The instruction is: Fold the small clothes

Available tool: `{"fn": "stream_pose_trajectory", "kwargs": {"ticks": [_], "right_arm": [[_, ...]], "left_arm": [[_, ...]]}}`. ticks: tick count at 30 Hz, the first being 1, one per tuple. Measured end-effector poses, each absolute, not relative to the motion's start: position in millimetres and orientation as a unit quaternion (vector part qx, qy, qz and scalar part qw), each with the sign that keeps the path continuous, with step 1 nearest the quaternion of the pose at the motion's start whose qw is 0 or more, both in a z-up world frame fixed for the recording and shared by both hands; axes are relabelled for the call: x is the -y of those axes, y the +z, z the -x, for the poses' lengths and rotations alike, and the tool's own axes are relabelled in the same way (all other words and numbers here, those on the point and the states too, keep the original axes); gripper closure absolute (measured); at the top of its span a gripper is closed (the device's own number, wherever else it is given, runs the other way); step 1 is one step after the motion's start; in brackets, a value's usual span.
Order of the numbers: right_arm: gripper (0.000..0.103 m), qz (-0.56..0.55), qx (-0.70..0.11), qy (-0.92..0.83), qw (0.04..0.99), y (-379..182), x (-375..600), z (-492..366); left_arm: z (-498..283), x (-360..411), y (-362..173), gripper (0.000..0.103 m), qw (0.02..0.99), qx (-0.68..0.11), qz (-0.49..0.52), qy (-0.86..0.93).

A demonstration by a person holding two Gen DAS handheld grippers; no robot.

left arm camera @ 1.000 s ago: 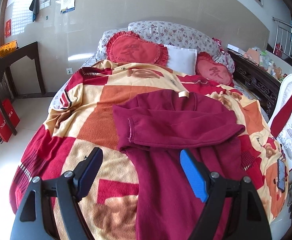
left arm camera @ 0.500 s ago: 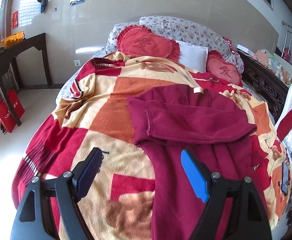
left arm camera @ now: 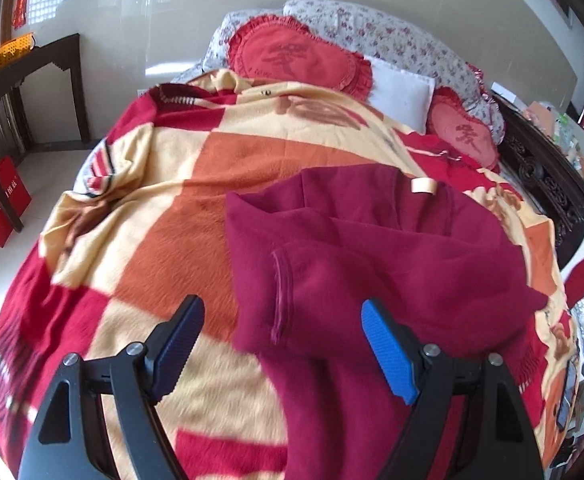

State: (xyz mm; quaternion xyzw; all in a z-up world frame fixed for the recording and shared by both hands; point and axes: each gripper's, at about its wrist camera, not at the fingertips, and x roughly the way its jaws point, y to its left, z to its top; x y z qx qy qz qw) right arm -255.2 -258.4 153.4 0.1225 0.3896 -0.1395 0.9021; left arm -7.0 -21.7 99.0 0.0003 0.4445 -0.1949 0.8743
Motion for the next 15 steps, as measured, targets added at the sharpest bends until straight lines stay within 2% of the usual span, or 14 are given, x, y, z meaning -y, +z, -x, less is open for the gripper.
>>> {"fn": "stream_pose_trajectory", "kwargs": {"ticks": [2, 4, 5, 8, 13, 15], "right_arm": [[0.052, -0.127, -0.393, -0.14, 0.9, 147, 266, 250], [0.052, -0.134, -0.399, -0.144, 0.896, 140, 274, 245], [0.052, -0.138, -0.401, -0.144, 0.894, 137, 277, 243], [0.052, -0.145, -0.407, -0.143, 0.89, 129, 286, 236], [0.052, -0.145, -0.409, -0.15, 0.889, 122, 300, 220], [0.052, -0.148, -0.409, -0.151, 0.888, 119, 306, 210]], "left_arm": [[-4, 30, 90, 0.025, 0.868, -0.456, -0.001, -0.195], [-14, 38, 81, 0.053, 0.86, -0.471, -0.005, -0.199], [-19, 43, 76, 0.063, 0.854, -0.478, -0.01, -0.205], [-20, 44, 88, 0.082, 0.86, -0.46, 0.002, -0.222], [-7, 37, 139, 0.097, 0.875, -0.39, 0.032, -0.283], [-5, 39, 143, 0.098, 0.878, -0.382, 0.016, -0.288]]}}
